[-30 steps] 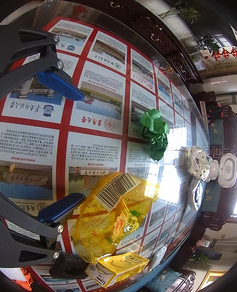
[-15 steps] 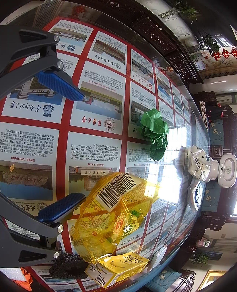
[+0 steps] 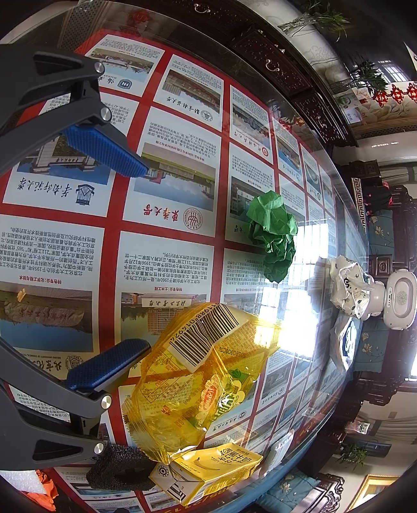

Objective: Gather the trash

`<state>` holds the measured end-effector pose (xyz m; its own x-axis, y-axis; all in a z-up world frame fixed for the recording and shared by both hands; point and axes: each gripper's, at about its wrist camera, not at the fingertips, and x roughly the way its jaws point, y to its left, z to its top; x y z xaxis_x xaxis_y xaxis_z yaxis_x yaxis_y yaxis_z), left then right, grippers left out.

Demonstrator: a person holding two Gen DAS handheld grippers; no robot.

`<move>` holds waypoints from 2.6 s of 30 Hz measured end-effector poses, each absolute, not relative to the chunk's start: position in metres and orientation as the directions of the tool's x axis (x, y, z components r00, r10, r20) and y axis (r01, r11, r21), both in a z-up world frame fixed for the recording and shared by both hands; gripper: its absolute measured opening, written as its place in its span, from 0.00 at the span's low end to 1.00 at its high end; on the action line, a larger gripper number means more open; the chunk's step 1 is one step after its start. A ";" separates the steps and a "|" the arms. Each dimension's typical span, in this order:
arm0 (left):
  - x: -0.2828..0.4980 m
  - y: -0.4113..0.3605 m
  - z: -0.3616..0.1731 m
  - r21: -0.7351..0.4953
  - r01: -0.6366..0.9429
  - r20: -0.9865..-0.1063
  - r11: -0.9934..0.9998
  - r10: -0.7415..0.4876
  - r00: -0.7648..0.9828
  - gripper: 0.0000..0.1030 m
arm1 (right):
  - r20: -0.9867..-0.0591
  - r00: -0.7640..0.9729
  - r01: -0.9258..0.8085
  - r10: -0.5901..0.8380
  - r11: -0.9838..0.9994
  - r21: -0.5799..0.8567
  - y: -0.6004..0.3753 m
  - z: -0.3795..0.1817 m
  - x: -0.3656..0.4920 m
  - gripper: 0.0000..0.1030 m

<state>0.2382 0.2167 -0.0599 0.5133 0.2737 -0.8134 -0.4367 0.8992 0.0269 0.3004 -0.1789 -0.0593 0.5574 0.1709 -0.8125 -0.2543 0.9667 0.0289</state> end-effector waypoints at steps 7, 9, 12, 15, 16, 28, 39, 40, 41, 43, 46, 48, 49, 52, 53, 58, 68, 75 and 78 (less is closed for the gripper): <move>0.238 0.216 -0.060 0.027 -0.437 -0.813 0.899 0.273 0.513 0.98 | -0.812 0.557 -0.254 0.171 0.967 0.029 -0.179 -0.059 0.301 0.93; 0.238 0.217 -0.060 0.027 -0.437 -0.813 0.899 0.273 0.513 0.98 | -0.812 0.557 -0.254 0.171 0.967 0.029 -0.179 -0.059 0.301 0.93; 0.238 0.216 -0.060 0.027 -0.437 -0.813 0.899 0.273 0.513 0.98 | -0.812 0.557 -0.254 0.171 0.967 0.029 -0.179 -0.059 0.301 0.93; 0.238 0.216 -0.060 0.027 -0.436 -0.813 0.899 0.273 0.513 0.98 | -0.812 0.557 -0.254 0.171 0.967 0.029 -0.179 -0.059 0.301 0.93; 0.238 0.216 -0.060 0.027 -0.436 -0.813 0.899 0.273 0.513 0.98 | -0.812 0.557 -0.255 0.171 0.967 0.029 -0.179 -0.059 0.301 0.93; 0.238 0.217 -0.060 0.027 -0.437 -0.813 0.899 0.273 0.513 0.98 | -0.812 0.557 -0.255 0.171 0.967 0.029 -0.179 -0.059 0.301 0.93; 0.238 0.217 -0.060 0.027 -0.436 -0.814 0.899 0.273 0.513 0.98 | -0.812 0.557 -0.255 0.171 0.967 0.029 -0.179 -0.059 0.301 0.93; 0.238 0.217 -0.060 0.027 -0.436 -0.814 0.899 0.273 0.513 0.98 | -0.812 0.557 -0.255 0.171 0.967 0.029 -0.179 -0.060 0.301 0.93; 0.238 0.217 -0.060 0.027 -0.436 -0.814 0.899 0.273 0.513 0.98 | -0.812 0.557 -0.255 0.171 0.967 0.029 -0.179 -0.059 0.301 0.93; 0.238 0.217 -0.060 0.027 -0.436 -0.814 0.899 0.273 0.513 0.98 | -0.812 0.557 -0.255 0.171 0.967 0.029 -0.179 -0.060 0.301 0.93; 0.238 0.217 -0.060 0.027 -0.436 -0.814 0.899 0.273 0.513 0.98 | -0.812 0.557 -0.255 0.171 0.967 0.029 -0.179 -0.059 0.301 0.93; 0.238 0.217 -0.060 0.027 -0.436 -0.814 0.899 0.273 0.513 0.98 | -0.812 0.557 -0.255 0.171 0.967 0.029 -0.179 -0.060 0.301 0.93; 0.238 0.217 -0.060 0.027 -0.436 -0.814 0.899 0.273 0.513 0.98 | -0.812 0.557 -0.255 0.171 0.967 0.029 -0.179 -0.060 0.301 0.93; 0.238 0.217 -0.060 0.027 -0.436 -0.814 0.899 0.273 0.513 0.98 | -0.812 0.557 -0.255 0.171 0.967 0.029 -0.179 -0.060 0.301 0.93; 0.238 0.217 -0.060 0.027 -0.436 -0.814 0.899 0.273 0.513 0.98 | -0.812 0.557 -0.255 0.171 0.967 0.029 -0.179 -0.060 0.301 0.93; 0.238 0.217 -0.060 0.026 -0.436 -0.814 0.899 0.273 0.513 0.98 | -0.812 0.557 -0.255 0.171 0.967 0.029 -0.179 -0.060 0.301 0.93; 0.238 0.217 -0.060 0.026 -0.436 -0.814 0.899 0.273 0.513 0.98 | -0.812 0.557 -0.255 0.171 0.967 0.029 -0.179 -0.060 0.301 0.93; 0.238 0.217 -0.060 0.026 -0.436 -0.814 0.900 0.273 0.513 0.98 | -0.813 0.557 -0.255 0.173 0.966 0.031 -0.179 -0.060 0.301 0.93; 0.238 0.217 -0.060 0.026 -0.436 -0.814 0.900 0.273 0.513 0.98 | -0.814 0.536 -0.344 0.224 0.938 0.032 -0.183 -0.058 0.302 0.93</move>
